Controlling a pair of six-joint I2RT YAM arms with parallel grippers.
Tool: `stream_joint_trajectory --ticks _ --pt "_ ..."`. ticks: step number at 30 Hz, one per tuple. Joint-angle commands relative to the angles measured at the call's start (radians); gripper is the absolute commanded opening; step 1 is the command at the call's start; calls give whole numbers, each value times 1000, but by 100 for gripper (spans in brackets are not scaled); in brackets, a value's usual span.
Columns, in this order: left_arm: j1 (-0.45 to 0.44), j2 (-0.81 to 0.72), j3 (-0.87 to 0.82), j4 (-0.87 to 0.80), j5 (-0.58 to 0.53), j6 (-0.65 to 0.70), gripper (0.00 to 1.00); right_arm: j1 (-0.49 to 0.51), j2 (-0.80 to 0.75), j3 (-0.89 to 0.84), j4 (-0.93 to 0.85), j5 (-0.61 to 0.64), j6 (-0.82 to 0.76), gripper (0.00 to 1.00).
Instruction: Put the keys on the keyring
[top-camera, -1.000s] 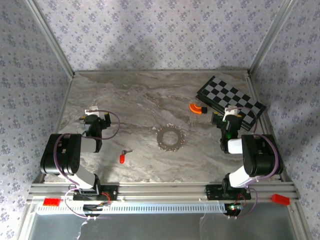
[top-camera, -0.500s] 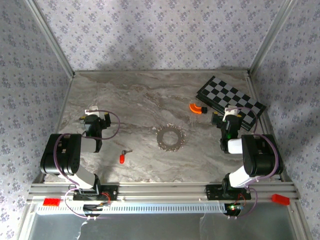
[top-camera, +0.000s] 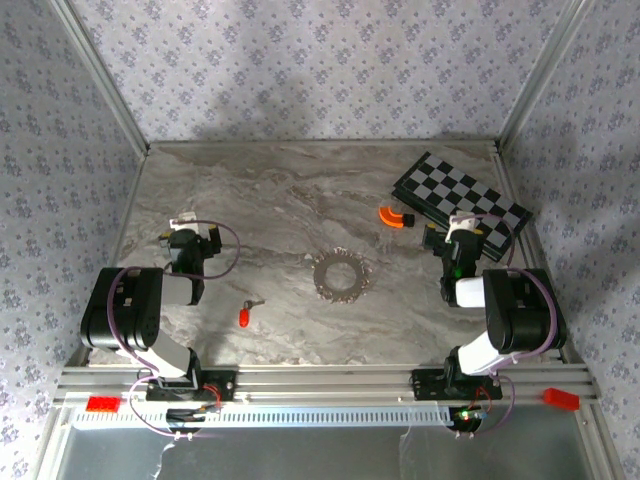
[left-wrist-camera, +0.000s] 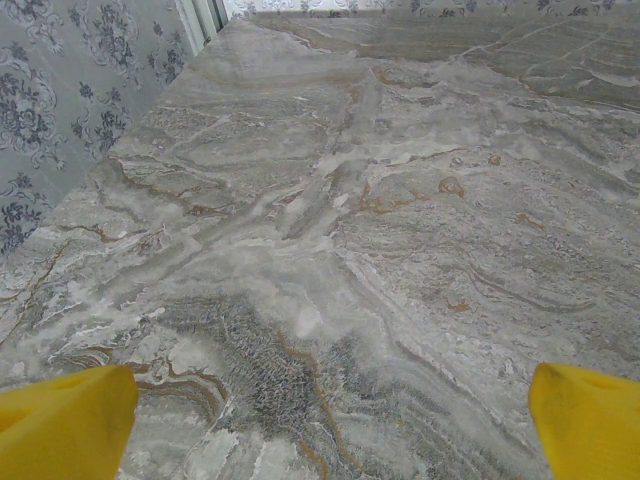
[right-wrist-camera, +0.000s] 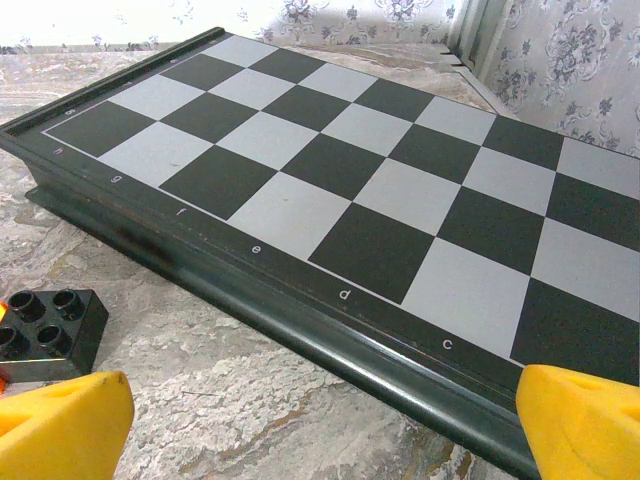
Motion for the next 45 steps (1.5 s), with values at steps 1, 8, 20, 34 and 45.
stream_joint_trajectory --ticks 1,8,20,34,45 --pt "9 -8 19 1 18 -14 100 0 11 19 -2 11 -8 100" --pt "10 -9 19 1 19 -14 100 0 11 18 -2 11 -9 100" --pt "9 -39 23 -28 25 -12 100 18 -37 27 -54 14 -32 100" --pt "-10 -383 124 -559 71 -47 100 114 -257 140 -416 135 1 100" --pt "-294 -577 290 -1039 119 -237 100 226 -416 326 -938 107 353 100"
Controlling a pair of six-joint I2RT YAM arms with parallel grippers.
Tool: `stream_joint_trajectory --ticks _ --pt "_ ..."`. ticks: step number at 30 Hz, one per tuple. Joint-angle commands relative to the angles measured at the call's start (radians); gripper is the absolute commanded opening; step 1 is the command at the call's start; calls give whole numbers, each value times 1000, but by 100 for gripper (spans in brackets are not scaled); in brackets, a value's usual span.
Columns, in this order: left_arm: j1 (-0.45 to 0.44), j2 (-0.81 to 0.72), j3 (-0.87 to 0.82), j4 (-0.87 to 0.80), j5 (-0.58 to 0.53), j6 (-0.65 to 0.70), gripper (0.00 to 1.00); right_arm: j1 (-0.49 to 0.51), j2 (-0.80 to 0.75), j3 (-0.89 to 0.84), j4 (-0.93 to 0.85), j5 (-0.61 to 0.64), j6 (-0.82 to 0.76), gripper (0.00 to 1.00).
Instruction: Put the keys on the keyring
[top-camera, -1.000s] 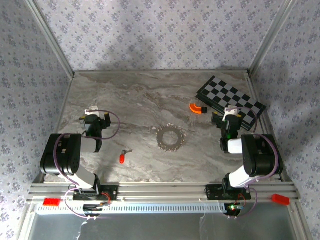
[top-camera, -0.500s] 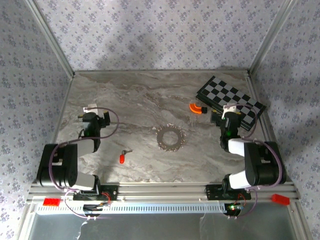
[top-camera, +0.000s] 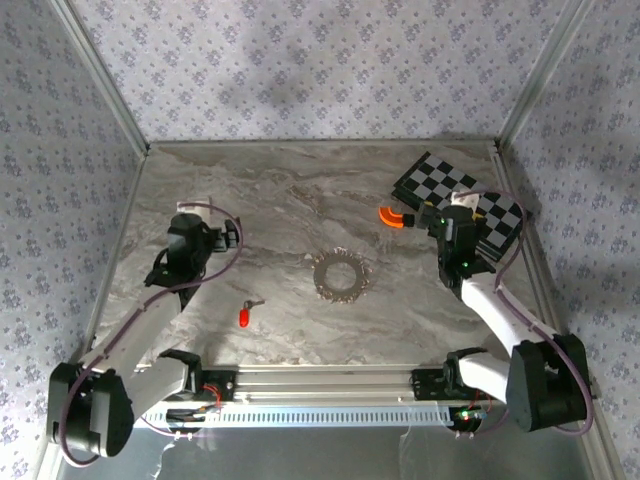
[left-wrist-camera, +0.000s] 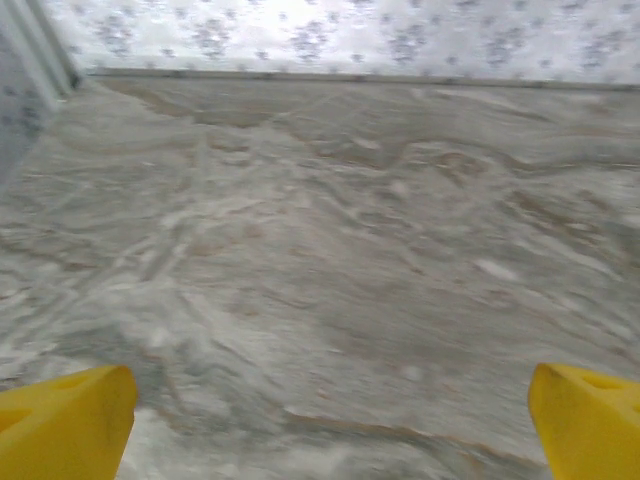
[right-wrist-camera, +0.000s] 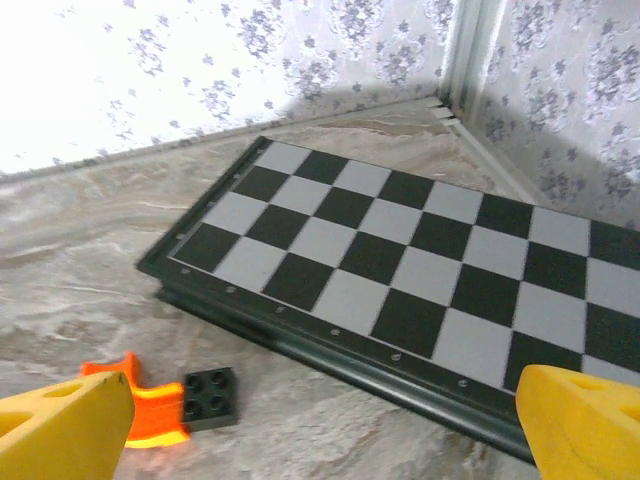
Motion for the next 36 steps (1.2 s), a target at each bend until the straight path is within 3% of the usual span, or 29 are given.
stream_joint_trajectory --ticks 1,6,10,15,20,30,36 --pt "-87 -28 61 -216 22 -126 100 48 -7 68 -262 -73 137 100" --pt "-205 -18 122 -378 71 -330 100 175 26 124 -398 -161 137 99" --pt "-306 -16 107 -362 166 -396 100 304 35 157 -475 -190 119 100" --pt "-466 -13 94 -355 134 -436 100 386 28 160 -564 -359 117 99" --pt "-594 12 87 -349 89 -469 95 453 -20 109 -622 -452 151 100" --pt "-776 169 81 -193 81 -481 72 428 -159 -29 -597 -593 227 100" --pt "-821 299 132 -144 85 -475 61 360 -200 -83 -575 -639 245 100"
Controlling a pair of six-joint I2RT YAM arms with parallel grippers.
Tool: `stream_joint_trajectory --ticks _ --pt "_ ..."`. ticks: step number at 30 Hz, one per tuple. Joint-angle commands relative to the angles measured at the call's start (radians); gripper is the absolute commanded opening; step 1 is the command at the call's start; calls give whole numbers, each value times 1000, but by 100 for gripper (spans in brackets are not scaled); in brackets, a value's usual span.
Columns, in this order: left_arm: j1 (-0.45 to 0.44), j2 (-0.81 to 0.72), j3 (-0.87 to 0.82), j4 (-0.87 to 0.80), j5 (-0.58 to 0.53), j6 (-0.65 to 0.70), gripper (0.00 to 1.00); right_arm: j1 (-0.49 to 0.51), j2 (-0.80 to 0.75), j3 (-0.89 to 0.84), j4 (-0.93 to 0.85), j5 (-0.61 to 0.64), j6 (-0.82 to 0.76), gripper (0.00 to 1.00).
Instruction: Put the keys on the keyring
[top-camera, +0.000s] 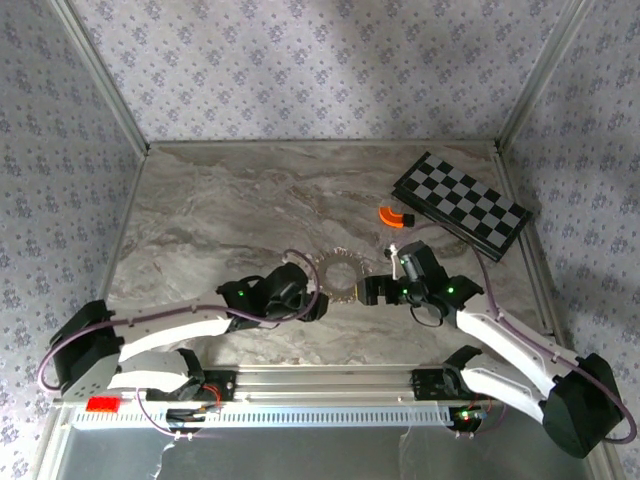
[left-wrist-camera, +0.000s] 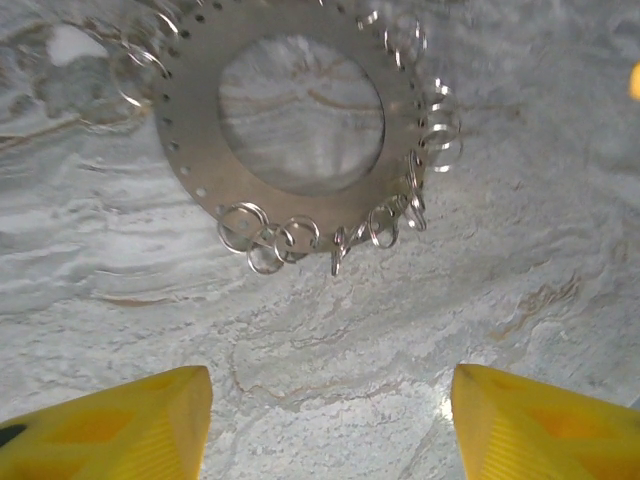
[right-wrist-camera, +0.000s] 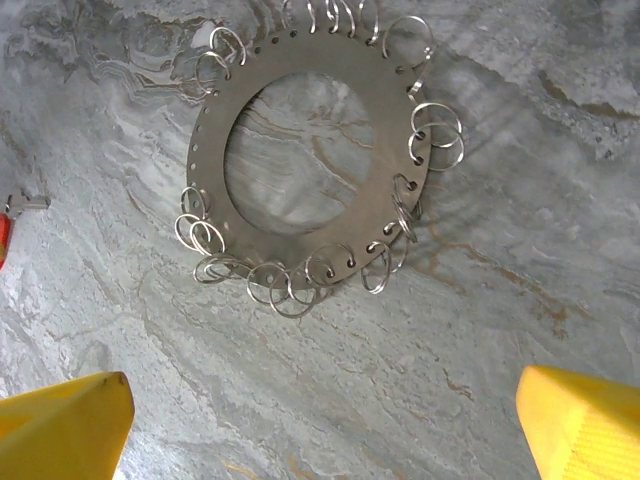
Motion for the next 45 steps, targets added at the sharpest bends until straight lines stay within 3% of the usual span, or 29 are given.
stream_joint_trajectory --ticks 1,8,15,27,45 --pt "-19 51 62 55 -13 4 60 -33 -37 -34 6 -55 35 100" --pt "-29 169 167 11 7 48 47 -109 -133 -106 16 -91 61 100" --pt "-29 321 362 -174 21 146 36 -197 -205 -151 22 -139 55 100" --pt "-4 495 519 -321 54 203 31 -281 -228 -168 21 -194 9 100" --pt "14 577 555 -350 51 217 24 -351 -217 -165 29 -235 -25 100"
